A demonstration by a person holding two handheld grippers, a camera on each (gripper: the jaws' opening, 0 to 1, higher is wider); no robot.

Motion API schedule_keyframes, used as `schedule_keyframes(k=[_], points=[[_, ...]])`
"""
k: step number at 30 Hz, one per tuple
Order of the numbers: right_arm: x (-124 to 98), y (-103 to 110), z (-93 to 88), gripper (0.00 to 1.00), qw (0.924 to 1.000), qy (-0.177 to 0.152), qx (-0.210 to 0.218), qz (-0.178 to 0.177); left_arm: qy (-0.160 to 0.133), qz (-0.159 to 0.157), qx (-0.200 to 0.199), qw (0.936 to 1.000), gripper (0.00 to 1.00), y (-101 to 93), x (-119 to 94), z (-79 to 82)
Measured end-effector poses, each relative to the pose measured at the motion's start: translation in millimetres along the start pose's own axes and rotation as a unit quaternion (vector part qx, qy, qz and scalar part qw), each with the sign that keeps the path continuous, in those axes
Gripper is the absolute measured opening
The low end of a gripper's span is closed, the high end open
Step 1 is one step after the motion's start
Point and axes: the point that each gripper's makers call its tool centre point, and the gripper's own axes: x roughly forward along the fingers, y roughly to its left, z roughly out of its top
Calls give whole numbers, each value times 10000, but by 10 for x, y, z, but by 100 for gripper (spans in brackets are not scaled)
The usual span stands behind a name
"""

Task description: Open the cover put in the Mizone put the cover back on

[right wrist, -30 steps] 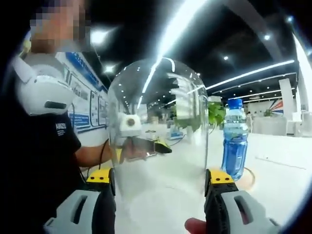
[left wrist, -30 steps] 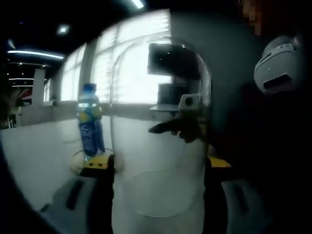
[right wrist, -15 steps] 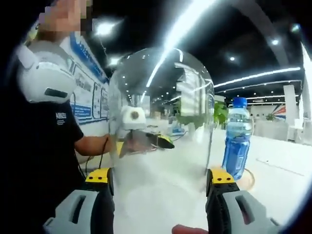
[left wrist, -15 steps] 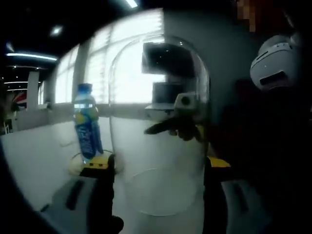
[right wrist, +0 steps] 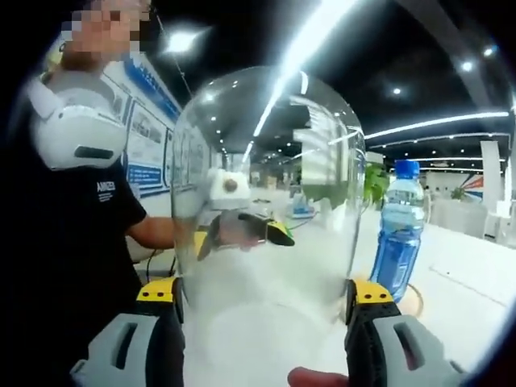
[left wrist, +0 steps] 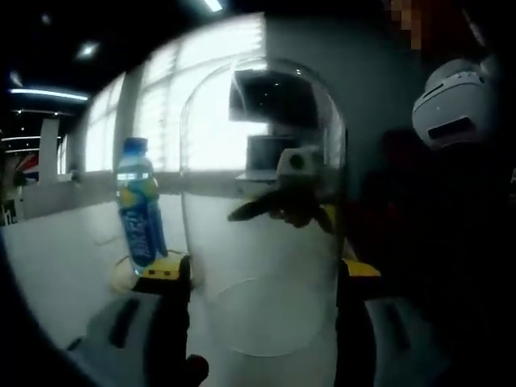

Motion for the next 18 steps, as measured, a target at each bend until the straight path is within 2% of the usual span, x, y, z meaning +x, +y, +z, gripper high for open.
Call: schedule_keyframes(k=[10,18], points=[[18,-18,22,77,9998,-119,147,-84,-55,112,-39,9999,61,65,-5,-10],[32,-43,32,78,9994,-335,58,-60,-44,111,1,9999,61,80,15,-12]])
